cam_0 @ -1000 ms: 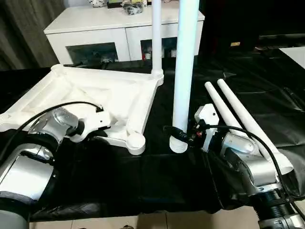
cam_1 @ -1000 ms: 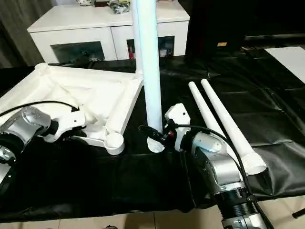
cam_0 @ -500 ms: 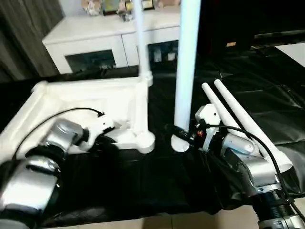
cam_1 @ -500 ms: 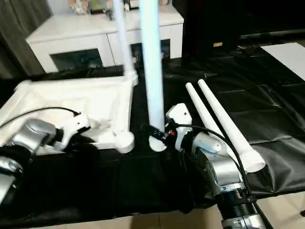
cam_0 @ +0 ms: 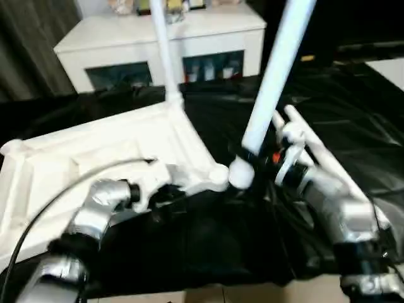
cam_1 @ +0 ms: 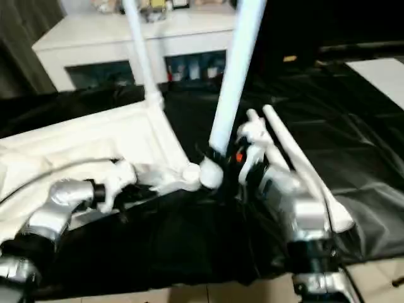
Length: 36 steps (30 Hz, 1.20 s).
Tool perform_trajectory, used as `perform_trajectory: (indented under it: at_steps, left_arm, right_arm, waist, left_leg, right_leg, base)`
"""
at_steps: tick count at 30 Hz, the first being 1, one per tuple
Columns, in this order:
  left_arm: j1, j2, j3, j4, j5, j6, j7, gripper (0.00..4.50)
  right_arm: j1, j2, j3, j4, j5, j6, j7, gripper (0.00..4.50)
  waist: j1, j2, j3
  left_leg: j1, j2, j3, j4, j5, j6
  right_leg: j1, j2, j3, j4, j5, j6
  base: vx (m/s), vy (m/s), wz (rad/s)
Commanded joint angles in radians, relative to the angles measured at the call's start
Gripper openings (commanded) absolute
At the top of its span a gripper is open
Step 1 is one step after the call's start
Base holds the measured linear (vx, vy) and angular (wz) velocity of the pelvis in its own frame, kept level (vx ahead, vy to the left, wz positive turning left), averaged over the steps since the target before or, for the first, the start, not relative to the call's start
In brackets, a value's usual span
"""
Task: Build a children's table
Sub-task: Insert table leg to table base
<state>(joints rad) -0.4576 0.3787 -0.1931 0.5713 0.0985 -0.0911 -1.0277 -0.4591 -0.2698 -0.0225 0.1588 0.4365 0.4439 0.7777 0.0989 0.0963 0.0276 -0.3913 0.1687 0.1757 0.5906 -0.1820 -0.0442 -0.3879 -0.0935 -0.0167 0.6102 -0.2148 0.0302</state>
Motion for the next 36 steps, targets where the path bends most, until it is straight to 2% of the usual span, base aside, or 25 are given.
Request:
perform_trajectory:
  at_steps: [1,3,4,7,10,12,17,22,25,27,31,36]
  left_arm:
    - [0.063,-0.004,-0.060,-0.050,0.031,0.045,-0.003,0.02]
    - [0.077,0.004,-0.073,-0.078,0.047,0.059,-0.002,0.02]
    - [0.078,0.005,-0.075,-0.084,0.049,0.064,-0.001,0.02]
    - [0.083,0.012,-0.082,-0.118,0.041,0.102,-0.016,0.02]
    - [0.067,0.005,-0.072,-0.140,-0.003,0.152,-0.053,0.02]
    - [0.057,0.005,-0.074,-0.147,-0.008,0.168,-0.068,0.02]
    - [0.040,0.017,-0.094,-0.145,0.008,0.188,-0.092,0.02]
    - [0.017,0.032,-0.117,-0.136,0.029,0.214,-0.108,0.02]
    - [0.007,0.029,-0.117,-0.120,0.036,0.203,-0.099,0.02]
    - [0.000,0.028,-0.116,-0.111,0.036,0.200,-0.096,0.00]
    - [-0.004,0.035,-0.122,-0.113,0.027,0.203,-0.102,0.00]
    - [-0.008,0.043,-0.124,-0.110,0.018,0.202,-0.112,0.00]
  right_arm:
    - [-0.033,-0.024,0.011,-0.025,0.023,0.042,0.051,1.84]
    - [-0.055,-0.035,0.025,0.000,0.014,0.040,0.070,1.84]
    - [-0.069,-0.036,0.031,0.019,0.005,0.032,0.074,1.84]
    - [-0.104,-0.030,0.039,0.063,-0.005,0.023,0.083,1.84]
    - [-0.147,-0.015,0.047,0.125,-0.018,0.004,0.091,1.84]
    - [-0.162,-0.011,0.056,0.154,-0.028,-0.005,0.102,1.84]
    - [-0.176,-0.006,0.081,0.200,-0.050,-0.024,0.122,1.84]
    - [-0.188,0.007,0.112,0.258,-0.091,-0.062,0.128,1.84]
    - [-0.185,0.006,0.127,0.268,-0.107,-0.078,0.132,1.84]
    - [-0.183,0.009,0.135,0.276,-0.114,-0.083,0.140,1.83]
    - [-0.192,0.015,0.135,0.309,-0.125,-0.101,0.145,1.83]
    - [-0.204,0.024,0.125,0.360,-0.130,-0.120,0.142,1.83]
  waist:
    - [-0.004,-0.038,-0.060]
    - [-0.001,-0.039,-0.059]
    - [-0.001,-0.039,-0.058]
    - [-0.005,-0.043,-0.055]
    - [-0.005,-0.045,-0.056]
    - [-0.004,-0.043,-0.056]
    - [0.001,-0.047,-0.060]
    - [0.003,-0.044,-0.061]
    - [0.005,-0.048,-0.061]
    - [0.007,-0.044,-0.061]
    - [0.006,-0.047,-0.061]
    - [0.003,-0.045,-0.063]
  left_leg:
    - [0.020,0.054,-0.010,-0.069,-0.116,0.093]
    - [0.018,0.054,-0.012,-0.069,-0.106,0.093]
    - [0.021,0.052,-0.009,-0.069,-0.123,0.087]
    - [0.023,0.052,-0.009,-0.072,-0.151,0.062]
    - [0.025,0.051,-0.007,-0.072,-0.148,0.047]
    - [0.025,0.049,-0.005,-0.069,-0.134,0.047]
    - [0.022,0.048,-0.004,-0.062,-0.093,0.070]
    - [0.019,0.048,-0.003,-0.057,-0.080,0.080]
    - [0.020,0.049,-0.003,-0.058,-0.096,0.075]
    - [0.022,0.049,-0.003,-0.057,-0.100,0.070]
    - [0.021,0.050,-0.005,-0.060,-0.124,0.057]
    - [0.021,0.049,-0.005,-0.058,-0.114,0.055]
  right_leg:
    - [0.024,-0.042,0.017,-0.057,-0.016,-0.229]
    - [0.024,-0.045,0.016,-0.053,-0.009,-0.230]
    - [0.020,-0.044,0.017,-0.056,-0.032,-0.230]
    - [0.020,-0.044,0.018,-0.058,-0.065,-0.233]
    - [0.019,-0.041,0.019,-0.055,-0.036,-0.241]
    - [0.019,-0.040,0.018,-0.054,-0.007,-0.249]
    - [0.025,-0.040,0.017,-0.046,0.056,-0.259]
    - [0.023,-0.038,0.015,-0.040,0.092,-0.273]
    - [0.024,-0.039,0.015,-0.042,0.075,-0.271]
    - [0.023,-0.039,0.015,-0.042,0.069,-0.270]
    - [0.024,-0.039,0.015,-0.043,0.051,-0.265]
    - [0.025,-0.038,0.014,-0.039,0.080,-0.275]
  base:
    - [0.000,0.000,0.00]
    - [0.000,0.000,0.00]
    - [0.000,0.000,0.00]
    - [0.000,0.000,0.00]
    - [0.000,0.000,0.00]
    - [0.000,0.000,0.00]
    - [0.000,0.000,0.00]
    - [0.000,0.000,0.00]
    - [0.000,0.000,0.00]
    - [0.000,0.000,0.00]
    - [0.000,0.000,0.00]
    - [0.000,0.000,0.00]
